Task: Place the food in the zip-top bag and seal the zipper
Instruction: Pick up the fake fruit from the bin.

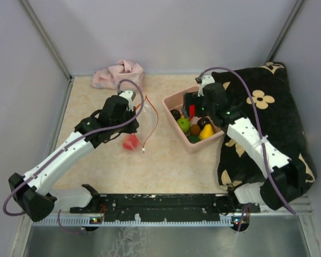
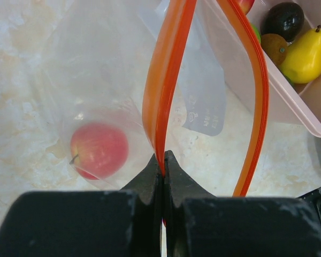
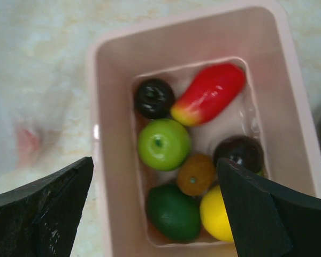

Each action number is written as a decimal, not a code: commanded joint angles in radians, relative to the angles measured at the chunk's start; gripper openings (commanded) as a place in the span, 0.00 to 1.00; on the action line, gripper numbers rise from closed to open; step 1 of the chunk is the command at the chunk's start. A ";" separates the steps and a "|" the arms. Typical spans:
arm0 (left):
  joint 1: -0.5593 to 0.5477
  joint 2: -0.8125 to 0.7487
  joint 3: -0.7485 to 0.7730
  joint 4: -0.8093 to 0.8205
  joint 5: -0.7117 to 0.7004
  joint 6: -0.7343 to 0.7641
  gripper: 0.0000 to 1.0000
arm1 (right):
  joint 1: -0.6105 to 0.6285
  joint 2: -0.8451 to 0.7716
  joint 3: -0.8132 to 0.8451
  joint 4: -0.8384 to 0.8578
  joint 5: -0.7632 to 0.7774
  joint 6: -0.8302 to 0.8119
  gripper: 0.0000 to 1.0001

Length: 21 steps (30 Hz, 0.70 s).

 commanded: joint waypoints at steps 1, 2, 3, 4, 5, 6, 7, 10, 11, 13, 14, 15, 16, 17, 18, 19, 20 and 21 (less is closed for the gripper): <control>0.005 0.014 0.031 0.022 -0.014 0.050 0.00 | -0.050 0.079 0.054 -0.036 0.106 -0.033 0.99; 0.006 0.012 0.027 0.024 -0.016 0.054 0.00 | -0.051 0.103 0.063 -0.038 0.123 -0.031 0.99; 0.006 0.011 0.023 0.026 -0.017 0.059 0.00 | -0.051 0.126 0.075 -0.043 0.133 -0.031 0.99; 0.006 0.011 0.021 0.030 -0.020 0.063 0.00 | -0.051 0.147 0.092 -0.061 0.141 -0.033 0.99; 0.006 0.011 0.020 0.031 -0.022 0.065 0.00 | -0.051 0.169 0.115 -0.088 0.157 -0.039 0.99; 0.006 0.014 0.020 0.031 -0.021 0.066 0.00 | -0.053 0.186 0.134 -0.117 0.178 -0.053 0.99; 0.006 0.015 0.020 0.034 -0.013 0.067 0.00 | -0.055 0.196 0.148 -0.143 0.195 -0.080 0.99; 0.007 0.021 0.016 0.035 -0.001 0.076 0.00 | -0.083 0.216 0.174 -0.183 0.199 -0.104 0.99; 0.007 0.023 0.016 0.033 -0.004 0.076 0.00 | -0.093 0.223 0.179 -0.179 0.185 -0.094 0.99; 0.008 0.026 0.019 0.030 -0.009 0.081 0.00 | -0.096 0.244 0.185 -0.146 0.152 -0.068 0.98; 0.008 0.027 0.020 0.028 -0.008 0.083 0.00 | -0.096 0.264 0.191 -0.128 0.140 -0.038 0.97; 0.008 0.027 0.019 0.028 -0.006 0.083 0.00 | -0.096 0.278 0.197 -0.096 0.154 0.007 0.96; 0.008 0.027 0.018 0.030 -0.002 0.083 0.00 | -0.096 0.290 0.195 -0.079 0.172 0.048 0.96; 0.008 0.029 0.019 0.031 0.001 0.084 0.00 | -0.096 0.300 0.191 -0.035 0.185 0.095 0.96; 0.008 0.031 0.022 0.031 0.002 0.083 0.00 | -0.096 0.309 0.183 0.001 0.197 0.140 0.96; 0.008 0.036 0.025 0.030 0.003 0.083 0.00 | -0.096 0.318 0.169 0.034 0.209 0.178 0.96; 0.008 0.040 0.029 0.027 0.003 0.083 0.00 | -0.096 0.328 0.163 0.061 0.233 0.218 0.95; 0.008 0.043 0.033 0.026 0.003 0.084 0.00 | -0.096 0.339 0.151 0.085 0.254 0.252 0.95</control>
